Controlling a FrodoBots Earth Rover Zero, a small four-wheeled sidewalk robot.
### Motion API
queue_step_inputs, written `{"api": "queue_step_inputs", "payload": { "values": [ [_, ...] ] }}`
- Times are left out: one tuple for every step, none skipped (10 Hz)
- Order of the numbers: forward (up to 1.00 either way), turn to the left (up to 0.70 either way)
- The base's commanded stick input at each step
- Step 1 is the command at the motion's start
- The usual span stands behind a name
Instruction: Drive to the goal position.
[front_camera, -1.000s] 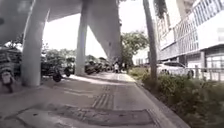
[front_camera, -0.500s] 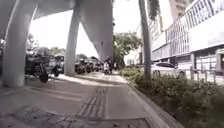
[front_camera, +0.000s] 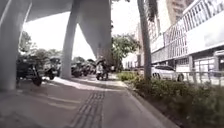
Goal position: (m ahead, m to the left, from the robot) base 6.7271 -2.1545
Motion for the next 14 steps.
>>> {"api": "queue_step_inputs", "payload": {
  "values": [
    [0.45, 0.00],
    [0.45, 0.00],
    [0.45, 0.00],
    [0.45, 0.00],
    [0.45, 0.00],
    [0.45, 0.00],
    [0.45, 0.00],
    [0.45, 0.00],
    [0.45, 0.00],
    [0.45, 0.00],
    [0.45, 0.00],
    [0.45, 0.00],
    [0.45, 0.00],
    [0.45, 0.00]
  ]
}}
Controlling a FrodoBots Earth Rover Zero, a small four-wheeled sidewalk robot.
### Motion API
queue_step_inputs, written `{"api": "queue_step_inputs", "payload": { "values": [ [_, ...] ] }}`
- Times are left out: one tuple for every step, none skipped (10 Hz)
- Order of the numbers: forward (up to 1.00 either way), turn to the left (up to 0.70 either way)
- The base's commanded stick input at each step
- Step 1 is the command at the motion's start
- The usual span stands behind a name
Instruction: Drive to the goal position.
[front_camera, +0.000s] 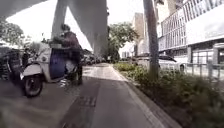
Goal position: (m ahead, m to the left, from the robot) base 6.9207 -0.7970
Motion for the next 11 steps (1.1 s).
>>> {"api": "queue_step_inputs", "payload": {
  "values": [
    [0.45, 0.00],
    [0.45, 0.00],
    [0.45, 0.00],
    [0.45, 0.00],
    [0.45, 0.00],
    [0.45, 0.00],
    [0.45, 0.00],
    [0.45, 0.00],
    [0.45, 0.00],
    [0.45, 0.00],
    [0.45, 0.00]
  ]
}}
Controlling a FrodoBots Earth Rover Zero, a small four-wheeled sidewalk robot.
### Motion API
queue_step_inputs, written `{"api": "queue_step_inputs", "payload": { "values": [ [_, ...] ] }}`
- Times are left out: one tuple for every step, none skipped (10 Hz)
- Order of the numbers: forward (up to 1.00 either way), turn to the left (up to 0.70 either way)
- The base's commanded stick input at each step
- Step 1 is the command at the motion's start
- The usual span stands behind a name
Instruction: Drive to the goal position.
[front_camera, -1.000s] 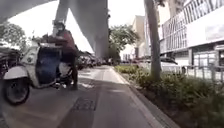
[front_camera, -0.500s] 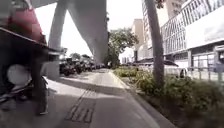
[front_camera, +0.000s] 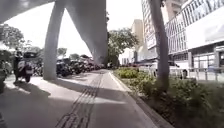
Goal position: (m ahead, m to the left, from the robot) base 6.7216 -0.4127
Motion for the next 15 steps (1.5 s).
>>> {"api": "queue_step_inputs", "payload": {
  "values": [
    [0.45, 0.00],
    [0.45, 0.00],
    [0.45, 0.00],
    [0.45, 0.00],
    [0.45, 0.00],
    [0.45, 0.00],
    [0.45, 0.00],
    [0.45, 0.00],
    [0.45, 0.00],
    [0.45, 0.00],
    [0.45, 0.00],
    [0.45, 0.00],
    [0.45, 0.00],
    [0.45, 0.00],
    [0.45, 0.00]
  ]
}}
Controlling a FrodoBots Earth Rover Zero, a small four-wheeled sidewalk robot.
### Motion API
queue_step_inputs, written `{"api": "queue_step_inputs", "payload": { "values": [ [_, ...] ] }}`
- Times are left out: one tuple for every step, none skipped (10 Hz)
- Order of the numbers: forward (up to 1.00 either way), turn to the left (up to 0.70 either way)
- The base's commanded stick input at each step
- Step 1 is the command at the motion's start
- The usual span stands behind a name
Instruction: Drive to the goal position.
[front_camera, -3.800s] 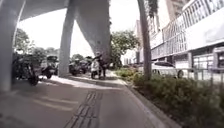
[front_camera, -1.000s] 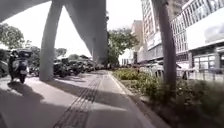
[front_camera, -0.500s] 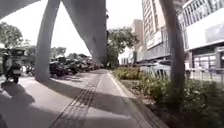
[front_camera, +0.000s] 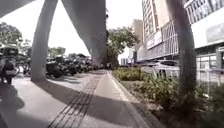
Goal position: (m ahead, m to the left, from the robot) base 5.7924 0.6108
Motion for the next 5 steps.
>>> {"api": "queue_step_inputs", "payload": {
  "values": [
    [0.45, 0.00],
    [0.45, 0.00],
    [0.45, 0.00],
    [0.45, 0.00],
    [0.45, 0.00]
  ]
}}
